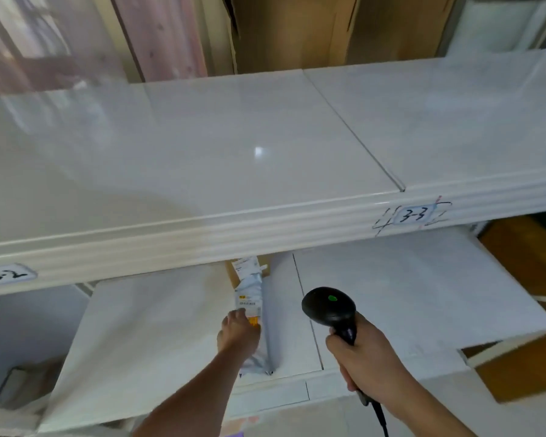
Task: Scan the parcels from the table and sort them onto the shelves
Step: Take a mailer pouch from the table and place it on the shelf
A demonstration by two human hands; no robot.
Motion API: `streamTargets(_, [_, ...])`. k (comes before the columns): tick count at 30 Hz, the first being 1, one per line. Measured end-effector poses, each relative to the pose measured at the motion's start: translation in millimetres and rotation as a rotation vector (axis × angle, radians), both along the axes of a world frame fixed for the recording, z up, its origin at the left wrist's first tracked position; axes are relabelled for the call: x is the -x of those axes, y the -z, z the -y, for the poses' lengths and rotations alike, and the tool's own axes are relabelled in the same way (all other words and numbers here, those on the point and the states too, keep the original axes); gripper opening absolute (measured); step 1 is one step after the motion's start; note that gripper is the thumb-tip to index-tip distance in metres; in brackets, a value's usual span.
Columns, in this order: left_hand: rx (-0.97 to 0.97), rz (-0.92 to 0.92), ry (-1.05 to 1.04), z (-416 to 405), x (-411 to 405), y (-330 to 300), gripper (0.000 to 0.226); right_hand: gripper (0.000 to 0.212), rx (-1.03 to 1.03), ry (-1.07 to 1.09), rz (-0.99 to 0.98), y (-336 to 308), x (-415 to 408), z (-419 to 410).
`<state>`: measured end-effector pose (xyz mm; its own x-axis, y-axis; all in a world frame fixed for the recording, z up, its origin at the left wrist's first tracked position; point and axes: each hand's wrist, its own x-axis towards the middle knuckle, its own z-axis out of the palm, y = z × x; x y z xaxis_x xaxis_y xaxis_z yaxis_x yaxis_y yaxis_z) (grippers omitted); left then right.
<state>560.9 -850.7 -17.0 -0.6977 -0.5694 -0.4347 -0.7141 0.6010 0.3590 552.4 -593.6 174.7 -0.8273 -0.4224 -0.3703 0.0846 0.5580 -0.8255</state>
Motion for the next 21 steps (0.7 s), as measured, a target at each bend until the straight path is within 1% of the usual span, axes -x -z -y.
streamTargets(3, [0.116, -0.047, 0.31, -25.7, 32.0, -51.6, 0.062, 0.005, 0.031, 0.088, -0.03, -16.9, -4.6, -27.2])
streamTargets(5, [0.16, -0.021, 0.508, -53.0, 58.9, -83.8, 0.067, 0.005, 0.045, 0.15, -0.039, -28.0, -6.1, -51.2])
streamTargets(8, [0.226, -0.004, 0.712, -107.0, 99.2, -125.4, 0.073, 0.005, 0.066, 0.251, -0.056, -46.1, -7.1, -95.8])
streamTargets(10, [0.237, -0.033, 0.789, -149.4, 123.6, -145.5, 0.075, 0.005, 0.071, 0.309, -0.076, -59.7, -8.1, -130.7])
streamTargets(14, [0.165, -0.113, 0.916, -252.5, 161.3, -180.0, 0.079, 0.008, 0.067, 0.451, -0.121, -88.1, -13.7, -210.5])
streamTargets(18, [0.138, -0.173, 1.04, -364.8, 181.3, -209.7, 0.082, 0.011, 0.087, 0.599, -0.176, -111.7, -26.5, -298.0])
streamTargets(21, [0.068, -0.236, 1.092, -440.2, 191.3, -226.7, 0.083, 0.013, 0.056, 0.691, -0.227, -118.8, -35.4, -362.9])
